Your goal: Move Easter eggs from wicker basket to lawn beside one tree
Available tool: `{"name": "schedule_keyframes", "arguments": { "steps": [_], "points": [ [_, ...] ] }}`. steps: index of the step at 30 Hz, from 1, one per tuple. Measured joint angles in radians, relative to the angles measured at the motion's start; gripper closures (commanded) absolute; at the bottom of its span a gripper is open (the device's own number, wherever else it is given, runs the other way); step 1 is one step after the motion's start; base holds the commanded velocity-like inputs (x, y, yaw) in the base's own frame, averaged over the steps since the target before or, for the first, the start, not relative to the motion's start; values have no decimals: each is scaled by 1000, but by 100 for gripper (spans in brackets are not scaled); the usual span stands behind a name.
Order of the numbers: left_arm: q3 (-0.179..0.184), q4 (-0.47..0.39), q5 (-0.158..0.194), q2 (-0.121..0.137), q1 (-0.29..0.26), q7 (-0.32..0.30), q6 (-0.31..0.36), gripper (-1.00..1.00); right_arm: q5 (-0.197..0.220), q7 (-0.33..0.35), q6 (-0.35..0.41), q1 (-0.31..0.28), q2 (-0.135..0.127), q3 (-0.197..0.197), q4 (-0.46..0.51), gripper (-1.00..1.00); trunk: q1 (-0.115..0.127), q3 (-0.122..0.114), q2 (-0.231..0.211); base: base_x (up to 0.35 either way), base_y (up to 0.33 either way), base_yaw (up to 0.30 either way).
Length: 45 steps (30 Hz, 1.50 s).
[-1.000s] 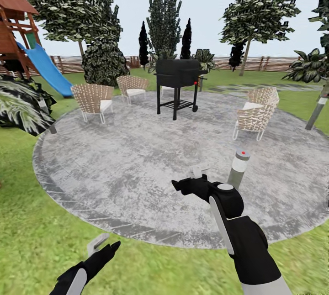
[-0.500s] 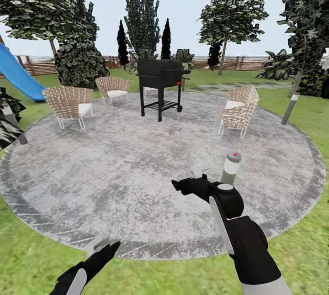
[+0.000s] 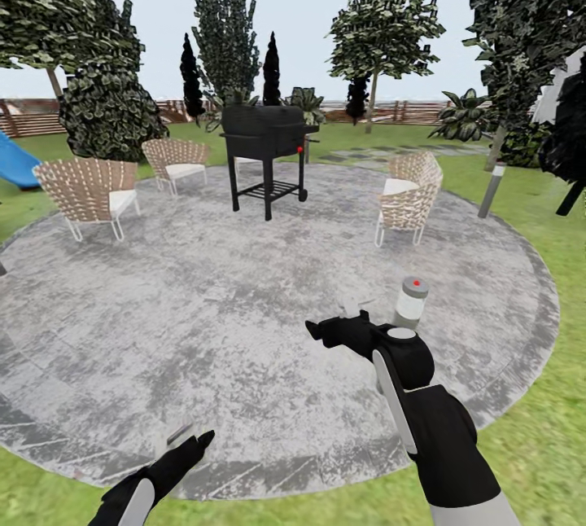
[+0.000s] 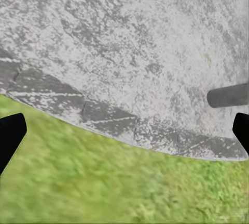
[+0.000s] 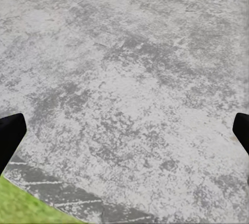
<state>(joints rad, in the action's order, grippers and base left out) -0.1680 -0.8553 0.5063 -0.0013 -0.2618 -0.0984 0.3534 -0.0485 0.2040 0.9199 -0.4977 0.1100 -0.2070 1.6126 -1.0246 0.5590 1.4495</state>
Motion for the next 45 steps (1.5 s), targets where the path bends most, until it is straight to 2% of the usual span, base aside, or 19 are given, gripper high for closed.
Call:
{"name": "schedule_keyframes", "arguments": {
  "steps": [28, 45],
  "points": [
    [0, 0, 0, 0, 0, 2, 0, -100, 0, 0, 0, 0, -2, 1, -1, -100, 0, 0, 0, 259, 182, -7],
    [-1, 5, 0, 0, 0, 13, 1, -100, 0, 0, 0, -6, 0, 3, 0, -100, 0, 0, 0, 259, 182, -222]
  ]
}}
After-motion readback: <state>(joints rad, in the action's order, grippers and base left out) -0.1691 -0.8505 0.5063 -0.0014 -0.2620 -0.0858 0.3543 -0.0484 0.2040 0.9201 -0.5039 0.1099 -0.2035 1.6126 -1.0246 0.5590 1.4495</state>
